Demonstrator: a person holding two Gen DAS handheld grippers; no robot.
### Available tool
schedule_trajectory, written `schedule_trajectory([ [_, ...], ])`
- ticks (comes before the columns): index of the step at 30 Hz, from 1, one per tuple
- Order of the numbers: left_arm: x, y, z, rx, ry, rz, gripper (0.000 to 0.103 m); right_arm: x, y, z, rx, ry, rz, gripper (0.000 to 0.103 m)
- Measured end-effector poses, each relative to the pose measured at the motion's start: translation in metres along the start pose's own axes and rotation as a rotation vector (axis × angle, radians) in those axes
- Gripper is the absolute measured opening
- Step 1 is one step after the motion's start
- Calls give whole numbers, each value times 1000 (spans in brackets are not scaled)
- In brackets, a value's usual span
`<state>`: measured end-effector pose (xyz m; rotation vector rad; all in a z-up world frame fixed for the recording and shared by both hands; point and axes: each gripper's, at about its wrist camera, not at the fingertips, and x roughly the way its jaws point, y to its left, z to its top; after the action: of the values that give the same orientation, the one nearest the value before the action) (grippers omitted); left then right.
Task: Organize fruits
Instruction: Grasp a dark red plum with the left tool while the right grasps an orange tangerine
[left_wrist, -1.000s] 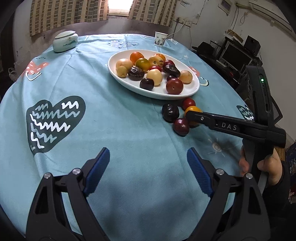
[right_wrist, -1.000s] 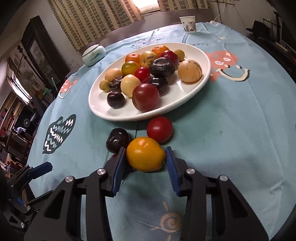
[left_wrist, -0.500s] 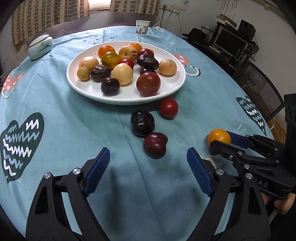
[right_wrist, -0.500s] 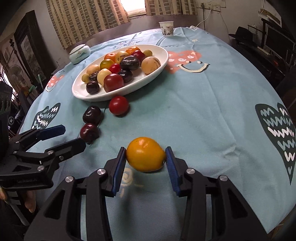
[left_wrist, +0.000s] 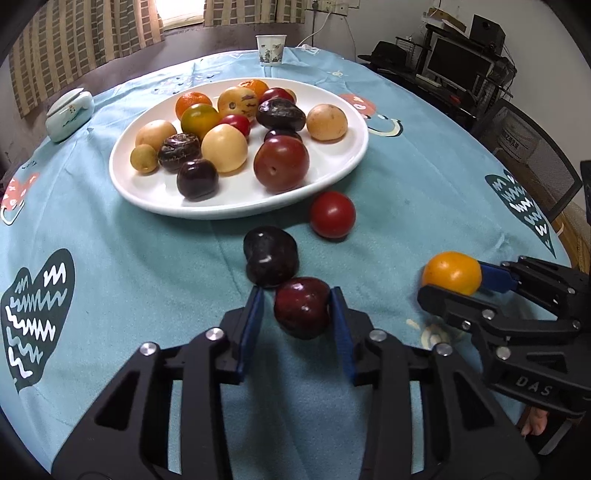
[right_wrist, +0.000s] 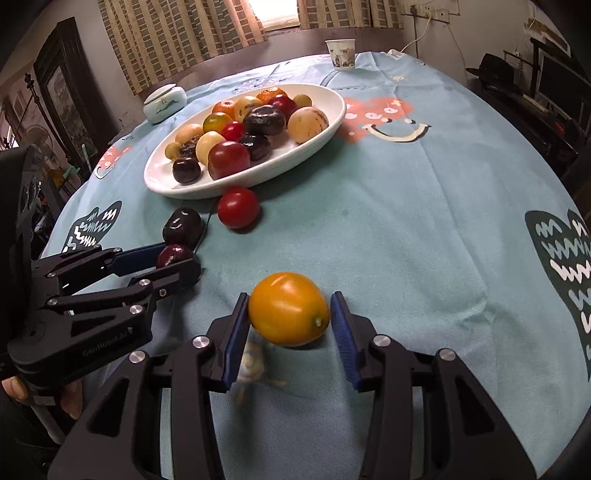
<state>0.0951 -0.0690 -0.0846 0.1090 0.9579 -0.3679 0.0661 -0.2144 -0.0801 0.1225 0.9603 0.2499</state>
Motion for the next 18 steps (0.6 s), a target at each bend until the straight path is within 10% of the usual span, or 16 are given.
schedule_trajectory([
  [18,-54,17,-19,-55,-85,-60,29,-8,23,7,-37,19,9,42],
])
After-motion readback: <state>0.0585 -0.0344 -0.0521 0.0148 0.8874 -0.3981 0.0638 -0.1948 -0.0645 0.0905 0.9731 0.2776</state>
